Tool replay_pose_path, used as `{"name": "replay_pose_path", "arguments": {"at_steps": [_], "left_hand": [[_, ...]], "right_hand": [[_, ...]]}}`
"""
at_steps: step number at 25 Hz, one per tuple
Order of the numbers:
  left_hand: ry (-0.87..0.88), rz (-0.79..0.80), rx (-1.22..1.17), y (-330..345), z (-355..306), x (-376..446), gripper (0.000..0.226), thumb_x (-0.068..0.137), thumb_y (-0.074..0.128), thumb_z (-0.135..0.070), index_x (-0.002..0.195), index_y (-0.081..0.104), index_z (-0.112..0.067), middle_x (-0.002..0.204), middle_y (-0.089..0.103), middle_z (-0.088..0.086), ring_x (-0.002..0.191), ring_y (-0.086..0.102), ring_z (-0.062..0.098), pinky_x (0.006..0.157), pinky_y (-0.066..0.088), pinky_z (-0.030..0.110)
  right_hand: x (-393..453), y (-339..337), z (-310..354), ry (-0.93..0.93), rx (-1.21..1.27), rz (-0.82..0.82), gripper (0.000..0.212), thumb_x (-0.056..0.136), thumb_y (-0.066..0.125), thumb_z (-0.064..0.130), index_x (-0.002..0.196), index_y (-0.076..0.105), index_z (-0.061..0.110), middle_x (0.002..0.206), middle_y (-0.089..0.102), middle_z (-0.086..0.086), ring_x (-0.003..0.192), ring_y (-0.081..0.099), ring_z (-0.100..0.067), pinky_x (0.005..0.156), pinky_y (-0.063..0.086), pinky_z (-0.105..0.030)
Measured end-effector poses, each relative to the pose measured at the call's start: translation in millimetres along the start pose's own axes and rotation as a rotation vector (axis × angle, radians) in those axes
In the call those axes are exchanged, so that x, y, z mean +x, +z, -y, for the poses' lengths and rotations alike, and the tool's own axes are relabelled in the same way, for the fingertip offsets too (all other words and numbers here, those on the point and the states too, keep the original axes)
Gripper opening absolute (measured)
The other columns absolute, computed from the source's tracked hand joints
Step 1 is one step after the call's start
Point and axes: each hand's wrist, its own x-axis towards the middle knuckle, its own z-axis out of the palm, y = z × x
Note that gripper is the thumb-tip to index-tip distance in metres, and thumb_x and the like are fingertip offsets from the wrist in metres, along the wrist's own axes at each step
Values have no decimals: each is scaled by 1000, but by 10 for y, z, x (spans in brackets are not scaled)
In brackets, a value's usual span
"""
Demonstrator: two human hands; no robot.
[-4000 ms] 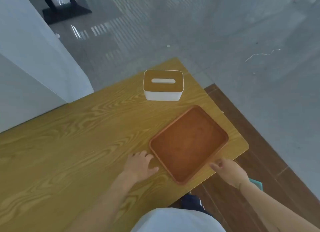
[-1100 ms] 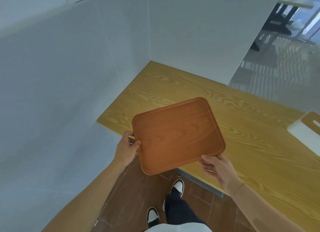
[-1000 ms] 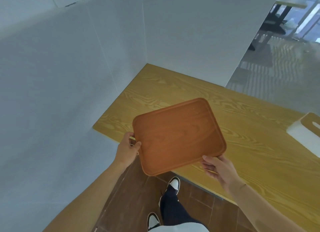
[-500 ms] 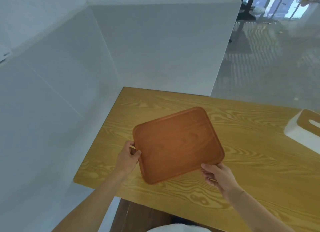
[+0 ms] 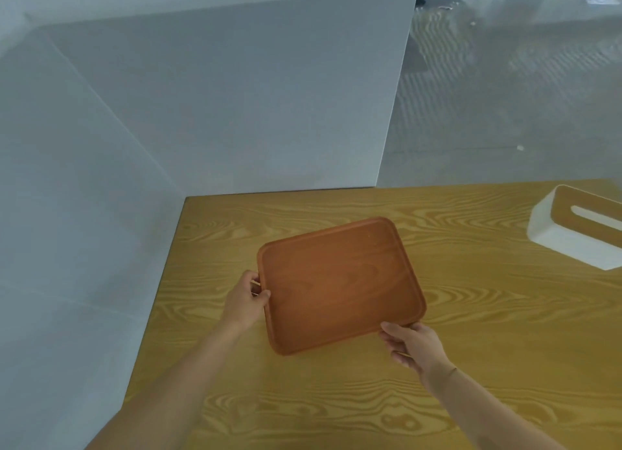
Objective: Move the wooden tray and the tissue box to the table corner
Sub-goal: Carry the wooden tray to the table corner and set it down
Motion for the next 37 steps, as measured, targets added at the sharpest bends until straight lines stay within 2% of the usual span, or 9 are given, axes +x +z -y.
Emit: {"name": "replay_pose_path", "arguments": {"at_steps": [11, 19, 22, 26, 28, 30, 33, 35, 37], "left_hand": [[52, 168, 181, 123, -134, 1177, 23, 93, 65, -14, 115, 57, -12, 98, 64, 3, 87, 62, 21, 76, 48, 33], [74, 90, 301, 260, -122, 1298, 18, 91, 67, -16, 108, 65, -9, 100, 69, 4, 90, 65, 23, 77, 52, 35], [82, 39, 312, 313, -130, 1291, 13, 89, 70, -17, 99, 67, -10, 88, 68, 2, 77, 63, 21, 71, 54, 42], [55, -40, 322, 342, -147, 1231, 22, 88, 71, -24, 106, 66, -13, 95, 66, 2, 82, 63, 21, 71, 54, 41], [62, -90, 372, 354, -115, 1151, 31, 88, 71, -30, 114, 63, -16, 104, 65, 4, 90, 62, 24, 76, 52, 43], [82, -101, 447, 380, -28, 1015, 43, 87, 70, -38, 124, 59, -19, 117, 62, 7, 107, 57, 28, 92, 46, 50], [148, -43, 515, 417, 177, 763, 68, 84, 65, -56, 139, 48, -20, 139, 51, 8, 130, 43, 31, 109, 26, 61], [155, 41, 524, 424, 306, 634, 90, 79, 55, -74, 149, 34, -22, 153, 36, 4, 141, 28, 28, 112, 13, 64], [142, 122, 538, 445, 407, 549, 111, 68, 43, -90, 155, 16, -26, 162, 18, -1, 148, 10, 26, 113, 6, 65]], "right_hand": [[556, 432, 169, 146, -12, -154, 28, 81, 81, 20, 96, 69, 0, 71, 72, -12, 52, 62, -19, 43, 44, -26], [742, 479, 202, 265, -88, -178, 23, 82, 80, 22, 91, 71, 3, 61, 72, -11, 48, 65, -19, 43, 43, -25], [761, 439, 253, 287, -184, -175, 27, 82, 79, 27, 91, 71, 3, 60, 73, -11, 50, 67, -20, 42, 42, -24], [723, 374, 330, 267, -410, -128, 45, 81, 75, 47, 84, 72, 3, 64, 76, -11, 56, 72, -22, 45, 44, -25], [680, 306, 315, 205, -587, -105, 54, 81, 67, 63, 76, 71, 9, 60, 75, -5, 54, 71, -18, 49, 50, -27], [619, 177, 286, 59, -832, -240, 57, 79, 54, 77, 73, 67, 22, 58, 72, 4, 55, 68, -14, 56, 56, -32], [584, -21, 203, -305, -1101, -488, 64, 75, 49, 82, 109, 57, 29, 99, 69, 4, 91, 63, -21, 74, 56, -45], [642, -112, 191, -408, -1239, -443, 84, 77, 55, 77, 144, 38, 30, 141, 52, -3, 130, 44, -31, 99, 44, -54], [729, -153, 219, -401, -1377, -351, 96, 77, 50, 80, 155, 14, 37, 162, 25, -3, 148, 15, -34, 112, 23, -62]]}}
